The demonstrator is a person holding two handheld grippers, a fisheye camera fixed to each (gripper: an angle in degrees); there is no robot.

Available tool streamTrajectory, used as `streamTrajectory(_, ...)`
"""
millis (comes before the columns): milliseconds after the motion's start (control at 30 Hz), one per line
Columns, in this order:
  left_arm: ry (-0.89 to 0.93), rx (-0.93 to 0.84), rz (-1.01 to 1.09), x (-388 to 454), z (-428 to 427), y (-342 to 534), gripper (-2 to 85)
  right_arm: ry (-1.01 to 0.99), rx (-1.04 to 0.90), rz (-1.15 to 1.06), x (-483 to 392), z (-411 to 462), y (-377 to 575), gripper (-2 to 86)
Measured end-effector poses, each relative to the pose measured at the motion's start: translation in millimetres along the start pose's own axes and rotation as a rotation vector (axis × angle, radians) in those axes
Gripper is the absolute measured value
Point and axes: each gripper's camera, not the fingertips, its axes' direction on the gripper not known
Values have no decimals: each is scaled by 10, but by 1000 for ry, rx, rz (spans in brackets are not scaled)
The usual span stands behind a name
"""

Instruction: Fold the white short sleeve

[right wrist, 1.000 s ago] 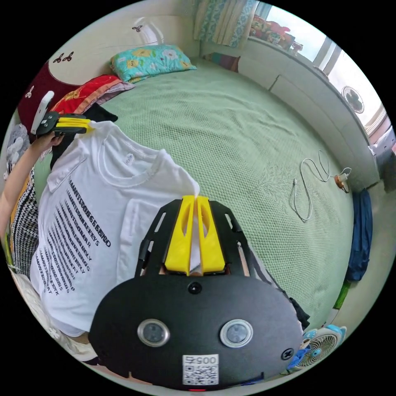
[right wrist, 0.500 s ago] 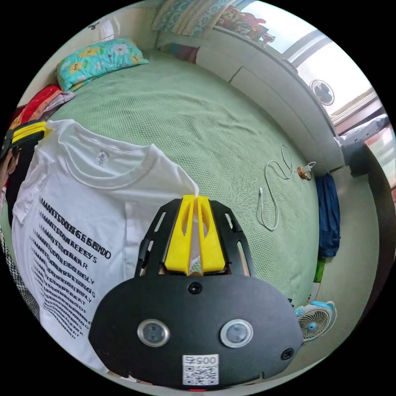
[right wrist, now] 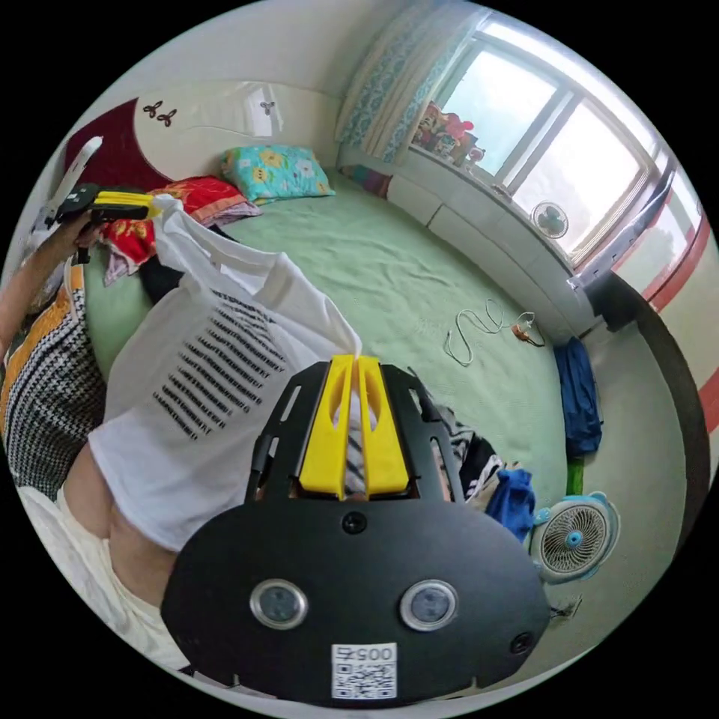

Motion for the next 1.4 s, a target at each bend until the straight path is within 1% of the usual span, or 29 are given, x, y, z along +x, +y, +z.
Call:
streamTrajectory(67, 74, -42, -84, 243, 79, 857, 19, -45, 0, 20, -312, -137, 566, -17)
streamTrajectory(100, 94, -64, -106, 297, 164, 1057, 20, -52, -21, 45, -524, -101, 927, -17)
streamTrajectory(133, 120, -118, -164, 376, 386, 1428, 23, -52, -34, 63, -622, -51, 1086, -17)
streamTrajectory(167, 135, -145, -229, 415, 606, 1744, 28, -60, -76, 98, -811, 109, 1382, -16)
streamTrajectory(200, 141, -151, -259, 425, 702, 1883, 30, -62, -108, 123, -972, 289, 1625, -16)
streamTrajectory(233, 150, -152, -309, 429, 839, 2116, 34, -58, -111, 137, -1035, 368, 1728, -16)
streamTrajectory(333, 199, -171, -387, 380, 903, 2496, 49, -39, -129, 165, -1179, 589, 2080, -9)
streamTrajectory(400, 216, -169, -400, 353, 815, 2685, 57, -106, -203, 189, -1119, 608, 2263, 13)
streamTrajectory(467, 264, -193, -388, 296, 688, 2901, 80, -143, -222, 190, -1039, 526, 2398, 42)
streamTrajectory(533, 275, -174, -393, 174, 574, 2980, 107, -163, -254, 169, -944, 444, 2499, 66)
streamTrajectory(567, 283, -148, -399, 47, 498, 2943, 127, -164, -275, 158, -864, 392, 2527, 79)
streamTrajectory(633, 268, -89, -392, -157, 385, 2765, 157, -128, -235, 154, -707, 258, 2479, 95)
streamTrajectory(667, 234, -32, -377, -279, 311, 2595, 173, -113, -190, 158, -581, 167, 2379, 102)
streamTrajectory(733, 184, 29, -349, -434, 274, 2299, 179, -103, -108, 200, -363, 58, 2164, 111)
streamTrajectory(800, 174, 54, -354, -597, 363, 2033, 186, -119, 0, 239, -119, 12, 1847, 115)
streamTrajectory(867, 171, 53, -377, -798, 594, 1753, 201, -104, 44, 243, 3, 82, 1626, 117)
streamTrajectory(933, 156, 45, -386, -902, 787, 1617, 206, -106, 39, 255, 114, 246, 1442, 118)
streamTrajectory(1067, 206, -10, -413, -1031, 1206, 1486, 212, -136, -16, 297, 317, 716, 1208, 125)
streamTrajectory(1200, 198, -28, -394, -935, 1346, 1466, 205, -150, -73, 325, 407, 1091, 1122, 121)
streamTrajectory(1300, 102, -29, -367, -789, 1330, 1504, 184, -137, -117, 322, 424, 1307, 1118, 115)
streamTrajectory(1400, 45, -15, -398, -737, 1238, 1592, 144, -109, -140, 351, 423, 1427, 1185, 98)
